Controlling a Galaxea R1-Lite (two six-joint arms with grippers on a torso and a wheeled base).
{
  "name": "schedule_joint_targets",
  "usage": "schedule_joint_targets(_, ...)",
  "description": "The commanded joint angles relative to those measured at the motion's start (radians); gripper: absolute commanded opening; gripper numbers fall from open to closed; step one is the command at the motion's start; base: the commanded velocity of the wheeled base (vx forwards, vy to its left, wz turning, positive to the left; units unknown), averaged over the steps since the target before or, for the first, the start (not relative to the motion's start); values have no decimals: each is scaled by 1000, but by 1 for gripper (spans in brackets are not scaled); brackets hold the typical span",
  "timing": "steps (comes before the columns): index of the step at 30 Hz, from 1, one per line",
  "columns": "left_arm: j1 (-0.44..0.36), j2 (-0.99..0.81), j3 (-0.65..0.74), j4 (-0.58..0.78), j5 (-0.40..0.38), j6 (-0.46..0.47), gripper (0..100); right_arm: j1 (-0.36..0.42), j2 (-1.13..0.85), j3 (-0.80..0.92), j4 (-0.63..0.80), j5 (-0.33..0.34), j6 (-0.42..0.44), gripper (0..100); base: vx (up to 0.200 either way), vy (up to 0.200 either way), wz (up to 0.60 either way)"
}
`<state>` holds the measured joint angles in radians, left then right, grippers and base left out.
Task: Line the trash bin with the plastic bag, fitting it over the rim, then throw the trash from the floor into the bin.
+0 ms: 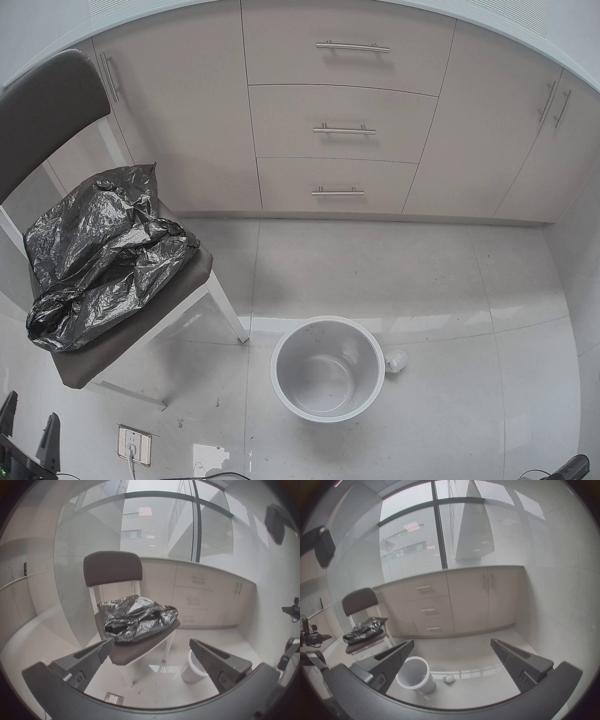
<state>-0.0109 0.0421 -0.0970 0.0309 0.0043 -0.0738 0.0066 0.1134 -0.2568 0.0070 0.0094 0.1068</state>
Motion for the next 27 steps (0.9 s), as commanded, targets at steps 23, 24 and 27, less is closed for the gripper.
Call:
schedule_joint_targets(23, -64, 1487, -816, -430, -10, 233, 100, 193, 1063, -245, -865, 103, 384, 100, 0, 0, 0)
schedule_joint_targets(24, -49, 1552, -879, -424, -18, 293, 100, 194, 1055, -242, -863, 103, 384, 100, 0, 0, 0)
schedule_joint_targets(27, -21, 1630, -943, -393, -86, 416, 100, 194, 1051, -240, -863, 103, 384, 100, 0, 0, 0)
